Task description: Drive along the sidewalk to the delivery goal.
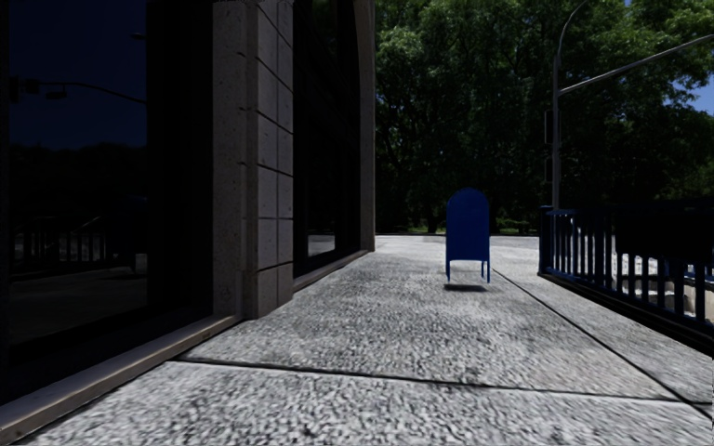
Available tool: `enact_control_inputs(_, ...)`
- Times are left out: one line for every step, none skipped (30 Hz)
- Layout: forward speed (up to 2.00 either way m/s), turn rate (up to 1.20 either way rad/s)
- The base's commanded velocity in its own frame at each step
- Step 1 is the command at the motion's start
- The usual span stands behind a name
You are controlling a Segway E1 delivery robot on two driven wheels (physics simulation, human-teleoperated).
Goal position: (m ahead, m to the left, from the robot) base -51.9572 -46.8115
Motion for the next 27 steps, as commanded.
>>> enact_control_inputs(2.0,0.0)
enact_control_inputs(2.0,0.0)
enact_control_inputs(2.0,0.0)
enact_control_inputs(2.0,0.0)
enact_control_inputs(2.0,-0.01)
enact_control_inputs(2.0,-0.02)
enact_control_inputs(2.0,-0.04)
enact_control_inputs(2.0,-0.06)
enact_control_inputs(2.0,-0.18)
enact_control_inputs(2.0,-0.32)
enact_control_inputs(2.0,-0.44)
enact_control_inputs(2.0,-0.44)
enact_control_inputs(2.0,-0.47)
enact_control_inputs(2.0,-0.33)
enact_control_inputs(2.0,-0.14)
enact_control_inputs(2.0,0.0)
enact_control_inputs(2.0,0.0)
enact_control_inputs(2.0,0.0)
enact_control_inputs(2.0,0.0)
enact_control_inputs(2.0,0.0)
enact_control_inputs(2.0,0.0)
enact_control_inputs(2.0,0.0)
enact_control_inputs(2.0,0.0)
enact_control_inputs(2.0,0.0)
enact_control_inputs(2.0,0.0)
enact_control_inputs(2.0,0.0)
enact_control_inputs(2.0,0.0)
